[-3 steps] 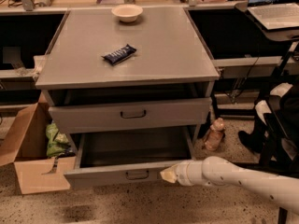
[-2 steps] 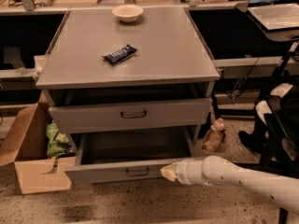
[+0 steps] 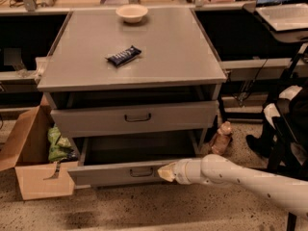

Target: Close middle drawer

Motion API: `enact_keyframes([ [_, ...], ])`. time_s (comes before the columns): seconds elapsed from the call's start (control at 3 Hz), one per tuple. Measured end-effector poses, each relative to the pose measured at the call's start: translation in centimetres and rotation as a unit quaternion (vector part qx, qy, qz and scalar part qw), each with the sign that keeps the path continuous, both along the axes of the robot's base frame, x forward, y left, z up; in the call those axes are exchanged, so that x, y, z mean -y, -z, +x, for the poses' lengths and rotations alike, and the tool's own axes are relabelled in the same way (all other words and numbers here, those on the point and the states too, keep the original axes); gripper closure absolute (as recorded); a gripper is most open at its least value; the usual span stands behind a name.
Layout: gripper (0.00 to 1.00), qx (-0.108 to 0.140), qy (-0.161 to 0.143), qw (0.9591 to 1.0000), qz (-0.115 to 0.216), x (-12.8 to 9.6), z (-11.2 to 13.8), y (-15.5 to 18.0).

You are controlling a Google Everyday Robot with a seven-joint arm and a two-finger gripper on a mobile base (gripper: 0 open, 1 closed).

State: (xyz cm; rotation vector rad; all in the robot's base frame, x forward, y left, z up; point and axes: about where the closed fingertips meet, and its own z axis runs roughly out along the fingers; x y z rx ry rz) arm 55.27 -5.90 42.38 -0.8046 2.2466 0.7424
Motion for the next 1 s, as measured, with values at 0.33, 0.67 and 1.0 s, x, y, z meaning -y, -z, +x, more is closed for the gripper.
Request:
enact_keyframes([
  [0.33,1.00,0.008,0.005,1.0000,0.003,0.1,1.2,-0.5],
  [0.67,1.00,0.008,0.005,1.0000,0.003,0.1,1.2,-0.5],
  [1.0,1.00,0.021,0.019,0.9996,0.008,1.3,1.8,-0.7],
])
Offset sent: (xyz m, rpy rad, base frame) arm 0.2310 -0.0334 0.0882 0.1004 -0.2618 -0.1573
